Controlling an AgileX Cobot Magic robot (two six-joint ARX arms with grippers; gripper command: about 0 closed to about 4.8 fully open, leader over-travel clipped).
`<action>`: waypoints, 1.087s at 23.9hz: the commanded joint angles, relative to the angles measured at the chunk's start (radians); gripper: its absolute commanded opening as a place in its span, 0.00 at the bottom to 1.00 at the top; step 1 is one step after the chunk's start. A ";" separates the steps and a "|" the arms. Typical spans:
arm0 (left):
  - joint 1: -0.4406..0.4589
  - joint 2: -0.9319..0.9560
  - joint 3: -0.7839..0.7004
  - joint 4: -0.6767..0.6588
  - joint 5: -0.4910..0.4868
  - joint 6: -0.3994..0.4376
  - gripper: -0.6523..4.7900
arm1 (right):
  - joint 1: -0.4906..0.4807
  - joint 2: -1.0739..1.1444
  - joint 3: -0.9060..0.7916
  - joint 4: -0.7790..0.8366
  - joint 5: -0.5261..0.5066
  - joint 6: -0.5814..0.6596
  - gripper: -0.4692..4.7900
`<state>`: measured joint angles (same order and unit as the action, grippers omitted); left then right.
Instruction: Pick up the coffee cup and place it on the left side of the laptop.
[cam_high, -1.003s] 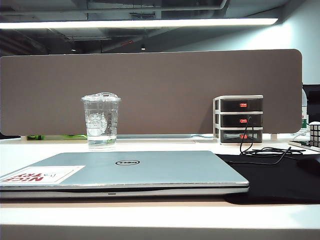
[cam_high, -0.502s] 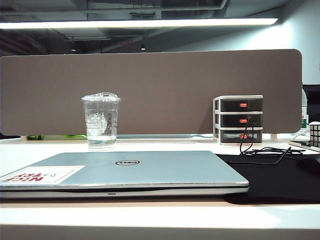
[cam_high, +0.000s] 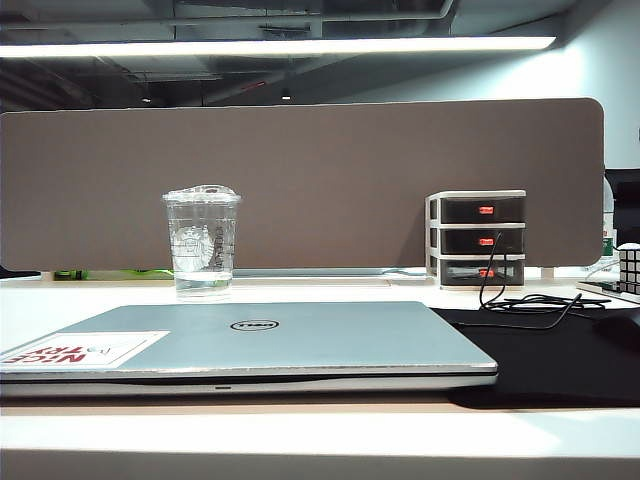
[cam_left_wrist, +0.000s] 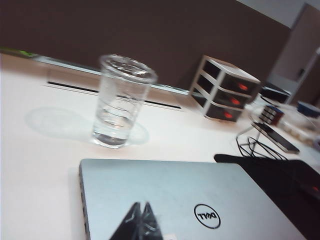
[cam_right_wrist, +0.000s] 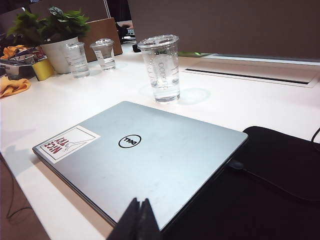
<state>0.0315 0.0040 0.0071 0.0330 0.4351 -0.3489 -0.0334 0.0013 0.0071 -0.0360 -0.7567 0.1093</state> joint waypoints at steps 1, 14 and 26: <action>-0.002 0.001 0.002 0.018 -0.029 -0.030 0.11 | 0.000 -0.002 -0.006 0.011 -0.005 0.003 0.09; -0.018 0.086 0.146 0.087 -0.119 0.023 0.11 | 0.004 -0.002 -0.006 0.010 -0.005 0.003 0.09; -0.018 0.541 0.227 0.464 -0.090 0.064 0.11 | 0.007 -0.002 -0.006 0.010 -0.008 0.003 0.09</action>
<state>0.0128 0.5163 0.2283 0.4309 0.3393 -0.3031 -0.0273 0.0013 0.0071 -0.0360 -0.7616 0.1097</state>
